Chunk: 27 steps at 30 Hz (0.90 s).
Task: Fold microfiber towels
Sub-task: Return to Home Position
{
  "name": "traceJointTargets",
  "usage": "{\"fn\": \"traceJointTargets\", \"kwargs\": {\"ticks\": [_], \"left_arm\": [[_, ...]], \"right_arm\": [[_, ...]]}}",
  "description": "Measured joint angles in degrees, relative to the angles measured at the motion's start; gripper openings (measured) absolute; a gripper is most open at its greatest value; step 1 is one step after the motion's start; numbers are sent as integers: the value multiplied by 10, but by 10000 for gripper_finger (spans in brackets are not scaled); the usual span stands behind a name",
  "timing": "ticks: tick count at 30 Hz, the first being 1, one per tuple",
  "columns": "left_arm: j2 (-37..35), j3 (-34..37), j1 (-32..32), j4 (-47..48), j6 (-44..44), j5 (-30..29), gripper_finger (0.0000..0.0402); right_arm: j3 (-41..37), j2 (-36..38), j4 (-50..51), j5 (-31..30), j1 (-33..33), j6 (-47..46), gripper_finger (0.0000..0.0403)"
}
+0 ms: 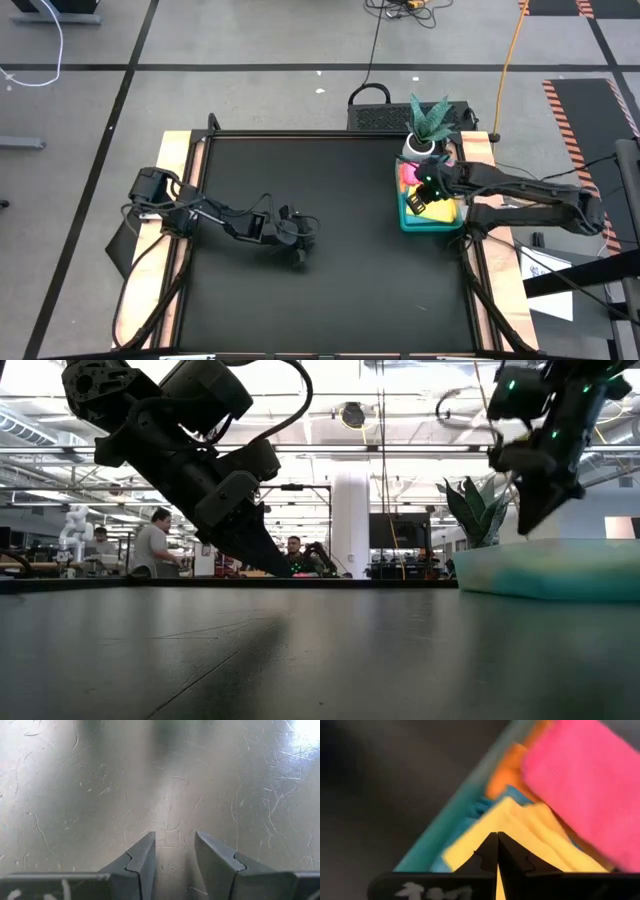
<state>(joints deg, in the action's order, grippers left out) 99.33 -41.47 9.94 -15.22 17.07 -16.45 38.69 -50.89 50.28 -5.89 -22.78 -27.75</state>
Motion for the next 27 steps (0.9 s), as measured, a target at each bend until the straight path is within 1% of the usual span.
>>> {"fn": "traceJointTargets", "kwargs": {"ticks": [3, 6, 8, 11, 13, 16, 19, 22, 27], "left_arm": [[-5, 0, 0, 2, 0, 0, 134], [-44, 0, 5, 9, -21, -1, 106], [-83, 0, 8, 21, -40, -1, 77], [-155, 0, 13, 57, -58, -2, 25], [-208, -1, 19, 75, -65, -5, 8], [-280, 5, 34, 120, -69, -42, 10], [-349, 23, 52, 154, -68, -79, 5], [-411, 56, 68, 159, -65, -93, 6], [-518, 129, 82, 157, -54, -96, 4]], "right_arm": [[-3, 42, -29, 6, 38, 19, 0], [-24, 88, -96, 52, 90, 42, 0], [-47, 118, -169, 77, 132, 51, 0], [-98, 156, -301, 94, 197, 71, 0], [-137, 174, -389, 106, 239, 88, 0], [-196, 188, -518, 109, 295, 96, 0], [-246, 190, -607, 107, 336, 96, 0], [-271, 196, -637, 107, 364, 98, 0], [-282, 212, -639, 104, 383, 120, 0]]}}
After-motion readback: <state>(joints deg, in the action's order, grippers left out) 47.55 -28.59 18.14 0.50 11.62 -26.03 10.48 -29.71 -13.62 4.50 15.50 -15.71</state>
